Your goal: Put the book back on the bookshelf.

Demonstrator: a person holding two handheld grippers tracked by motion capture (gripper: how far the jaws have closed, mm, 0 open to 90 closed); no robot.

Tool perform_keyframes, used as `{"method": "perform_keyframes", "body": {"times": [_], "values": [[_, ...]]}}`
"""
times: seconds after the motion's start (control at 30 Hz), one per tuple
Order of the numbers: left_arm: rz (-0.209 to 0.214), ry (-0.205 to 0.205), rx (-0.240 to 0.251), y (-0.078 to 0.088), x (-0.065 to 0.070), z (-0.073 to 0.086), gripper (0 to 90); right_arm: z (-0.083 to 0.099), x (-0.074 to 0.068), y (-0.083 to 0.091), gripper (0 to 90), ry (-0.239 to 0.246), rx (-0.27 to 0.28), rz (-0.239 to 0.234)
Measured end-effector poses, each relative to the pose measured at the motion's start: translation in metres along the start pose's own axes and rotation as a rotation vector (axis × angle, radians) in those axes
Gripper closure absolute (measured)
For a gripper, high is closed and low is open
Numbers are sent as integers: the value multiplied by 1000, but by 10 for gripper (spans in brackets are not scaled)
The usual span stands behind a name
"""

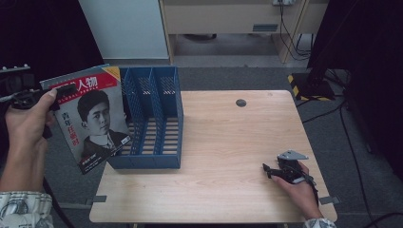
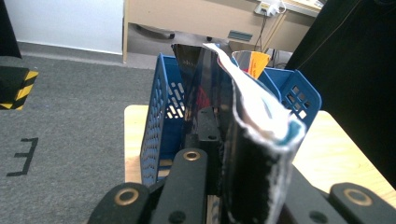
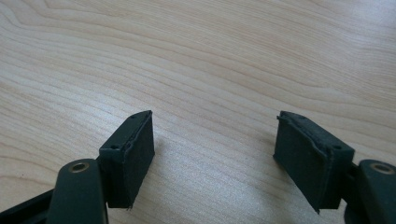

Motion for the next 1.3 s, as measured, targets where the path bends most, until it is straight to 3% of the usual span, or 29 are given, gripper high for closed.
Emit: {"method": "perform_keyframes", "body": {"times": [0.57, 0.8, 1.03, 1.3], "values": [[-59, 24, 19, -16, -7, -2, 866, 0, 0, 0, 284, 0, 2, 1], [-62, 17, 18, -19, -8, -2, 865, 0, 0, 0, 284, -1, 0, 1], [-65, 24, 26, -10, -17, -2, 865, 0, 0, 0, 284, 0, 3, 4], [-58, 7, 17, -16, -13, -1, 865, 0, 0, 0, 285, -3, 3, 5]]}}
Point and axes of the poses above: each handheld gripper's, and its own axes: y roughly backward along the jaws, z roughly out of its underside, x roughly to its right, the point moved 4 cm from there along -y, roughly forward along the jaws, and after that the axes turned 3 degrees about -y, right-handed, at the moved point
